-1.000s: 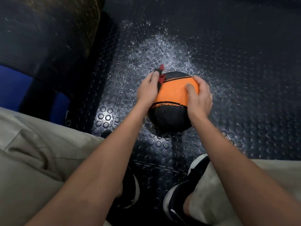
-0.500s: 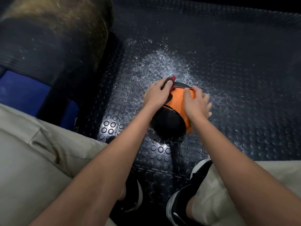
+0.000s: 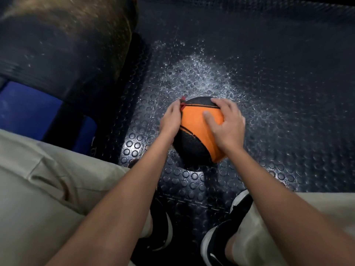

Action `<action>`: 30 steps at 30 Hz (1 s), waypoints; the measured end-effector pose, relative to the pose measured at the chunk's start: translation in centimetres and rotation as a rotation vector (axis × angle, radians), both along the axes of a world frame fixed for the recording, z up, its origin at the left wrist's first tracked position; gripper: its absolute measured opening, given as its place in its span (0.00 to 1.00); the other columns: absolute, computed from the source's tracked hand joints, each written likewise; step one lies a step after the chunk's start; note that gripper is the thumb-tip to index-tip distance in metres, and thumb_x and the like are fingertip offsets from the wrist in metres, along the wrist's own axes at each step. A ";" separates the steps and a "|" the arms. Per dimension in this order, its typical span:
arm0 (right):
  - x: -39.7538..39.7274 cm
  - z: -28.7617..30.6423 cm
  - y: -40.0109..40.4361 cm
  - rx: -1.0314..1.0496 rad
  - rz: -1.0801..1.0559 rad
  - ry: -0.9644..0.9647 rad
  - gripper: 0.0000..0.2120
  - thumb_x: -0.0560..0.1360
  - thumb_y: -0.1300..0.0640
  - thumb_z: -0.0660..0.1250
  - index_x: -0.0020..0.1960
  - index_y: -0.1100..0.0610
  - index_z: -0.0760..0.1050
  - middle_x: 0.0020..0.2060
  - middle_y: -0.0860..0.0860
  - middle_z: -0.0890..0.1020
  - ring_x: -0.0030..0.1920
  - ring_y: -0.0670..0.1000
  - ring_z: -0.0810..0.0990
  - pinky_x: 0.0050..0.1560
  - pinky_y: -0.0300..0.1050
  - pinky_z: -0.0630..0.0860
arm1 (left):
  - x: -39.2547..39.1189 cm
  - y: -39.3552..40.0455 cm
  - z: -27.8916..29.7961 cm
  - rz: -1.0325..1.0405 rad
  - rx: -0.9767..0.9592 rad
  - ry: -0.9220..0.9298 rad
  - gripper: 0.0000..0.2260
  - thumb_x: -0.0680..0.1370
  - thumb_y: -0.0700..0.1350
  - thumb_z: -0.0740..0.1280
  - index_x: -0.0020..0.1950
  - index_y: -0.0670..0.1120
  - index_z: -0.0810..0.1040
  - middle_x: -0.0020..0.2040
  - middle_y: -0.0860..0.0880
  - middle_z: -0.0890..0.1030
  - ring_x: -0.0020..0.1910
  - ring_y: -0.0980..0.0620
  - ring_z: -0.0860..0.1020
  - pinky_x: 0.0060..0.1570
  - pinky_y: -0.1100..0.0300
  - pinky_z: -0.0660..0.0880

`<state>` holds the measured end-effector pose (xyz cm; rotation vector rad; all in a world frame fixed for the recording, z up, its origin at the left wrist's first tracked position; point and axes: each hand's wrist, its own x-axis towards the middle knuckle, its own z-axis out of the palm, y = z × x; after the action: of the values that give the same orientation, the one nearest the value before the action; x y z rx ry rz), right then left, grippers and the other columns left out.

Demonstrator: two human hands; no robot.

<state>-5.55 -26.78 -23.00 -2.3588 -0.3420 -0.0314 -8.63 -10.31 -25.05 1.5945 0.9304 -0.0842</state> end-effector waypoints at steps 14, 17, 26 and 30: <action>-0.4 -0.7 -1.2 0.125 -0.346 0.153 0.22 0.78 0.35 0.60 0.68 0.41 0.72 0.66 0.45 0.71 0.67 0.48 0.68 0.68 0.49 0.57 | 0.9 -1.3 -0.3 -0.006 -0.076 -0.070 0.19 0.83 0.64 0.53 0.56 0.56 0.80 0.54 0.43 0.84 0.53 0.43 0.82 0.59 0.46 0.79; 0.5 0.4 -0.9 -0.075 -0.284 0.104 0.22 0.78 0.33 0.59 0.67 0.44 0.72 0.61 0.48 0.72 0.63 0.51 0.70 0.65 0.49 0.64 | 1.8 -2.0 1.3 -0.103 0.151 -0.063 0.19 0.80 0.67 0.53 0.57 0.61 0.79 0.54 0.52 0.82 0.56 0.48 0.80 0.61 0.45 0.75; 0.2 -0.8 -2.3 0.092 -0.106 0.156 0.22 0.79 0.33 0.57 0.70 0.38 0.68 0.69 0.40 0.69 0.68 0.44 0.68 0.70 0.56 0.66 | -0.7 0.0 -0.7 -0.128 -0.033 -0.073 0.26 0.80 0.69 0.51 0.61 0.57 0.80 0.58 0.49 0.82 0.60 0.48 0.79 0.66 0.44 0.72; -0.2 -0.5 -0.8 0.092 -0.169 0.151 0.23 0.77 0.31 0.58 0.69 0.38 0.71 0.68 0.38 0.71 0.66 0.42 0.69 0.70 0.58 0.67 | -0.2 0.5 -0.7 -0.030 -0.103 -0.002 0.23 0.83 0.63 0.51 0.57 0.51 0.80 0.53 0.46 0.83 0.55 0.47 0.81 0.63 0.47 0.74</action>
<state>-5.76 -27.57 -23.49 -2.2769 -0.0667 0.0499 -8.87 -9.81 -25.71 1.5131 0.8869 -0.1496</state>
